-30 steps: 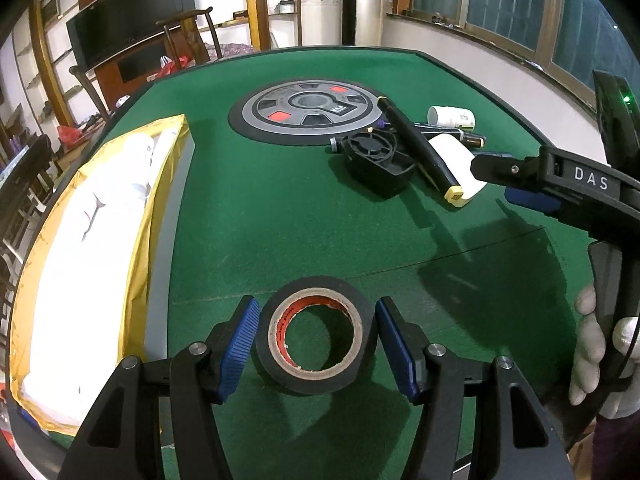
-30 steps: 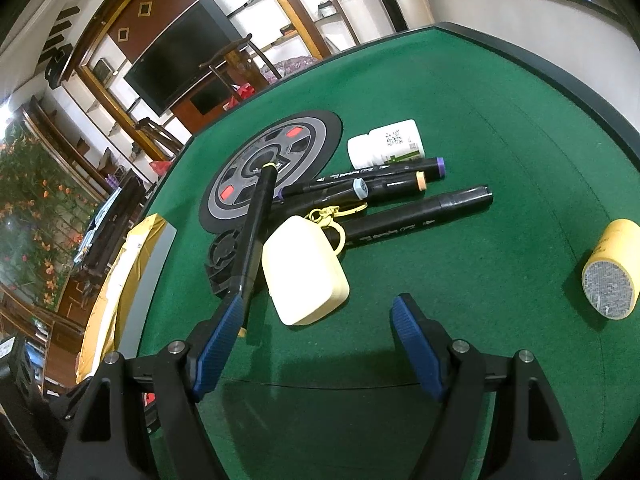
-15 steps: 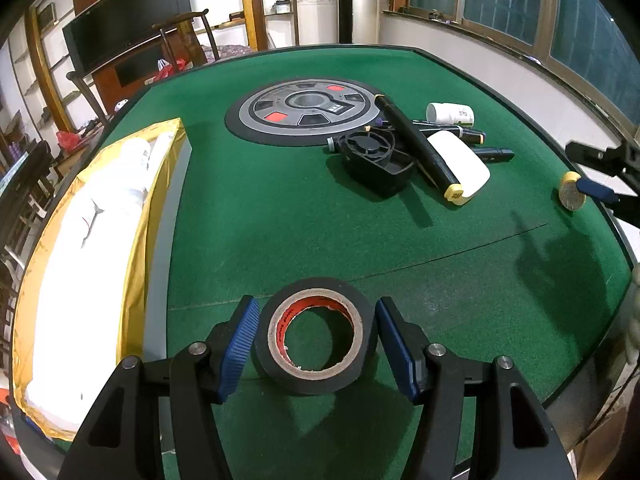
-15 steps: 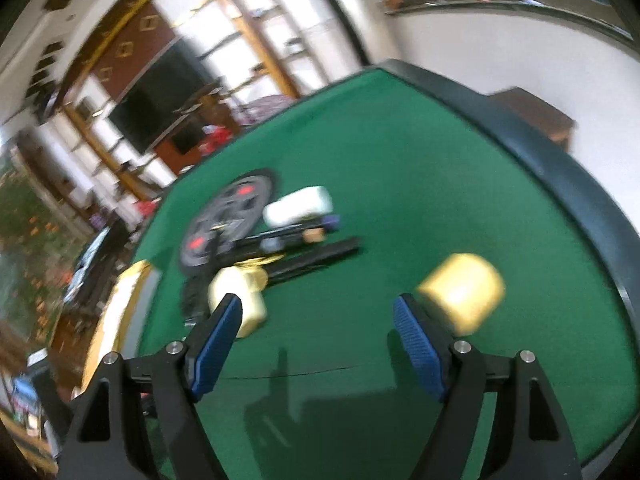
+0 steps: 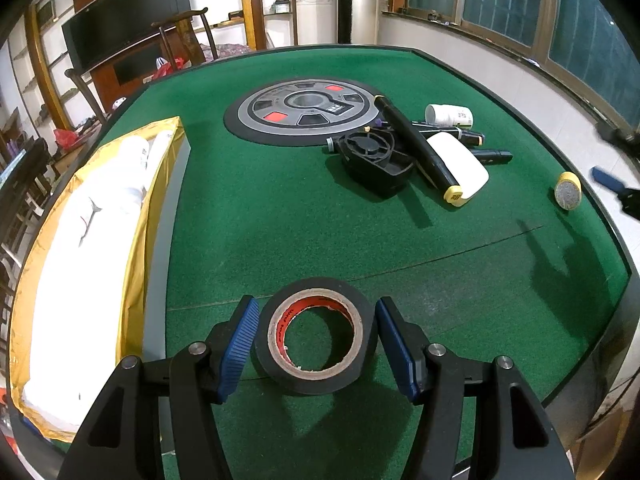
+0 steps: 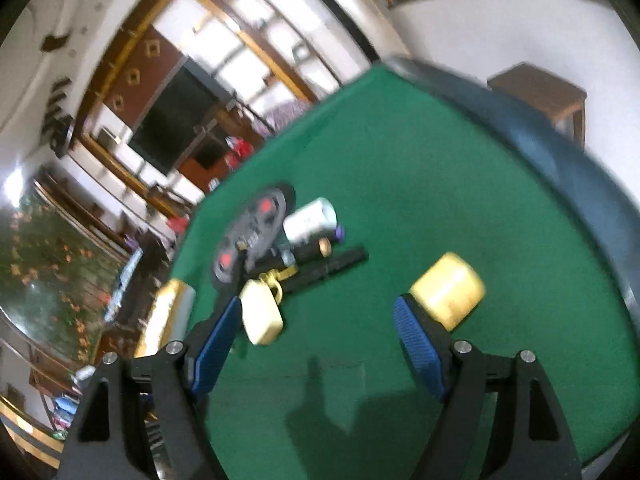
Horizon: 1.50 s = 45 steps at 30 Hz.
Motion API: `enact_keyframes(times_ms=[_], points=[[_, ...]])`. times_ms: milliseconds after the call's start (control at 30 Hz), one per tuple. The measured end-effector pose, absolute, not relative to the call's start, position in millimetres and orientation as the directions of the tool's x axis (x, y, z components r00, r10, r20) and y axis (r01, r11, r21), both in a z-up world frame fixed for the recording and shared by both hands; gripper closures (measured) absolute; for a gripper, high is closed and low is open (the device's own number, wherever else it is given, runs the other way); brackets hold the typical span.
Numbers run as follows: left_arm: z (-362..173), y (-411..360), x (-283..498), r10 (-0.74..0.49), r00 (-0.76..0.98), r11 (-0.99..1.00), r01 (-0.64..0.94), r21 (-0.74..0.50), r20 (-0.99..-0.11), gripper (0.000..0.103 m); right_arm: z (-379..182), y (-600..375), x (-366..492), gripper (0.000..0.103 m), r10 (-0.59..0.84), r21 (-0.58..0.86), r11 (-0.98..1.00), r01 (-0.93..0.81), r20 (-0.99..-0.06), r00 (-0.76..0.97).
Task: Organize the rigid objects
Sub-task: 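Grasp the black tape roll with the left tool while the right tool grasps the yellow tape roll, then carry the black tape with the left tool while the right tool carries the yellow tape to the tray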
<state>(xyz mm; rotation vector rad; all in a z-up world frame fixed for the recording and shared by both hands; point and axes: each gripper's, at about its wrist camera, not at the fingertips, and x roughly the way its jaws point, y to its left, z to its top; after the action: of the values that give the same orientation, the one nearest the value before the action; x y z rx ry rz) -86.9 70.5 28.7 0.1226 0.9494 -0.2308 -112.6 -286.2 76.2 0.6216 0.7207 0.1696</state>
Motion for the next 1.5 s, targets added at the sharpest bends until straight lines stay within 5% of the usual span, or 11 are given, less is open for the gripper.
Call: enact_keyframes(times_ms=[100, 300, 633, 700, 767, 867, 1500], points=[[28.2, 70.5, -87.9, -0.143, 0.564, 0.968, 0.25, 0.003, -0.813, 0.039, 93.0, -311.5, -127.2, 0.014, 0.244, 0.527, 0.841, 0.123, -0.572, 0.783], [28.2, 71.4, -88.4, -0.148, 0.569, 0.969, 0.249, -0.002, -0.809, 0.039, 76.7, -326.7, -120.9, 0.014, 0.14, 0.399, 0.893, 0.207, -0.685, 0.715], [28.1, 70.0, -88.4, -0.14, 0.571, 0.969, 0.247, 0.007, -0.809, 0.039, 39.0, -280.1, -80.1, 0.014, 0.028, 0.115, 0.988, 0.098, -0.774, 0.633], [28.2, 70.5, -88.5, -0.142, 0.572, 0.969, 0.246, 0.003, -0.808, 0.039, 36.6, -281.1, -78.2, 0.019, 0.022, 0.11, 0.989, 0.102, -0.781, 0.624], [28.6, 71.8, -88.2, -0.147, 0.572, 0.97, 0.242, -0.006, -0.807, 0.039, 36.1, -281.2, -78.3, 0.052, 0.04, 0.125, 0.988, 0.092, -0.778, 0.627], [29.2, 74.4, -88.1, -0.159, 0.569, 0.971, 0.239, -0.023, -0.807, 0.039, 33.9, -281.5, -80.5, 0.068, 0.063, 0.147, 0.985, 0.089, -0.792, 0.608], [79.5, 122.2, -114.8, -0.299, 0.612, 0.953, 0.229, -0.197, -0.733, 0.039, 97.1, -210.6, -107.1, 0.072, 0.228, 0.238, 0.968, -0.077, -0.713, 0.663]])
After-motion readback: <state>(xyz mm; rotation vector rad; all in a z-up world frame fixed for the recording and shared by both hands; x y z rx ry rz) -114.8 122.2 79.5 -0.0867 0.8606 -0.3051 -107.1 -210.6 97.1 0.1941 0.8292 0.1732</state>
